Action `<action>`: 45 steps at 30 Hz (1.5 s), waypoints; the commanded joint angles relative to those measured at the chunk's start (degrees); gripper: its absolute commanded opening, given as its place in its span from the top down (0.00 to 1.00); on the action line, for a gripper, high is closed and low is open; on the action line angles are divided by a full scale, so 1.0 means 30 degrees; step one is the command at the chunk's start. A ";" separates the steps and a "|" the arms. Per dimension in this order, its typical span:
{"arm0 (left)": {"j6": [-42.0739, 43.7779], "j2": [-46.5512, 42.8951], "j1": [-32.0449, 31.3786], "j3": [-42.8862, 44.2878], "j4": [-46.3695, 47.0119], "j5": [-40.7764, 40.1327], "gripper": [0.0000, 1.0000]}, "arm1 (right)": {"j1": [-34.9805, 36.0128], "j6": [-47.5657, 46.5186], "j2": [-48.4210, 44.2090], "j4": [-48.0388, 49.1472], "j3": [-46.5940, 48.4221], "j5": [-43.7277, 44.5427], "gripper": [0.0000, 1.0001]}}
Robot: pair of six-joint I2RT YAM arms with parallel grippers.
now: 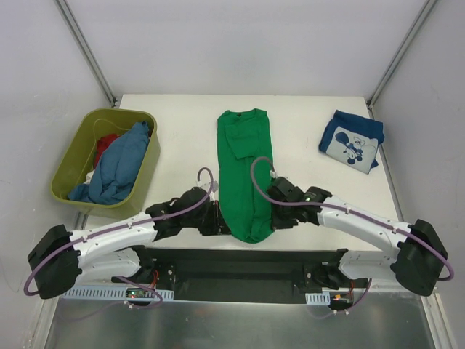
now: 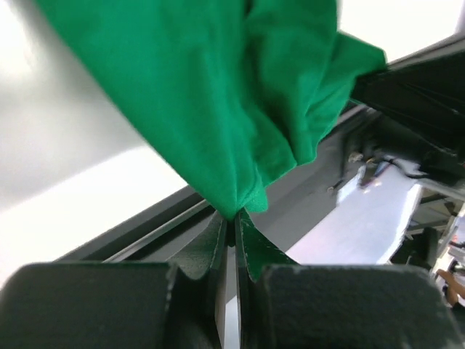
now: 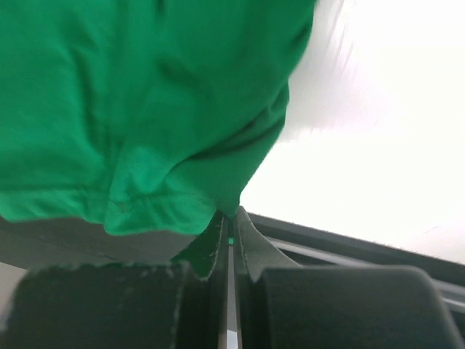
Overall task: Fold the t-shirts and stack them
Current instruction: Grab the bottom of the folded rectangular tshirt with both arms, then fold the folded rectangular tshirt in 1/3 of the way
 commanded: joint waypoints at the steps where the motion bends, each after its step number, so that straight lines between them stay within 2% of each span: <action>1: 0.1758 0.0915 0.2003 0.2454 0.0083 -0.0009 1.00 | -0.1072 -0.2025 0.0259 -0.1300 0.2791 0.2096 1.00; 7: 0.4453 0.4667 0.5401 0.6466 0.0112 0.1807 1.00 | -0.3822 -0.4754 0.3742 -0.0833 0.7390 0.1951 0.99; 13: 0.5540 0.8564 0.8360 0.9837 0.0112 0.3624 1.00 | -0.6226 -0.6602 0.7959 -0.0362 1.1984 0.0752 0.99; 21: 0.6274 1.3453 1.0444 1.3211 0.0083 0.5499 1.00 | -0.8163 -0.7746 1.1980 -0.0450 1.5685 -0.0540 0.99; 26: 0.6392 1.5480 1.1206 1.4706 0.0112 0.6495 1.00 | -0.8926 -0.8098 1.4470 -0.0420 1.7325 -0.1739 0.94; 29: 0.6537 1.6389 1.1412 1.5292 0.0083 0.6759 0.93 | -0.9307 -0.8098 1.5789 -0.0449 1.8467 -0.2414 0.87; 30: 0.6654 1.6623 1.1441 1.5439 0.0083 0.6819 0.87 | -0.9394 -0.8127 1.6082 -0.0449 1.8992 -0.2532 0.83; 31: 0.6655 1.6741 1.1471 1.5643 0.0112 0.6877 0.76 | -0.9569 -0.8127 1.6520 -0.0565 1.9317 -0.2794 0.68; 33: 0.6743 1.6685 1.1471 1.5762 0.0083 0.7024 0.60 | -0.9716 -0.8127 1.6816 -0.1090 2.0048 -0.3118 0.47; 34: 0.6714 1.6539 1.1500 1.5676 0.0083 0.7053 0.01 | -0.9746 -0.8127 1.6673 -0.1181 2.0081 -0.3235 0.28; 37: 0.6773 1.5632 1.1500 1.5120 0.0082 0.7025 0.01 | -0.9718 -0.8186 1.5445 -0.0832 1.8946 -0.3410 0.03; 42: 0.6422 1.3059 1.1471 1.2695 0.0054 0.6615 0.01 | -0.9717 -0.7749 1.2402 0.1038 1.5459 -0.5077 0.03; 45: 0.6100 1.1564 1.1442 1.0938 0.0053 0.6409 0.01 | -0.9601 -0.7251 1.1315 0.1861 1.3203 -0.7535 0.03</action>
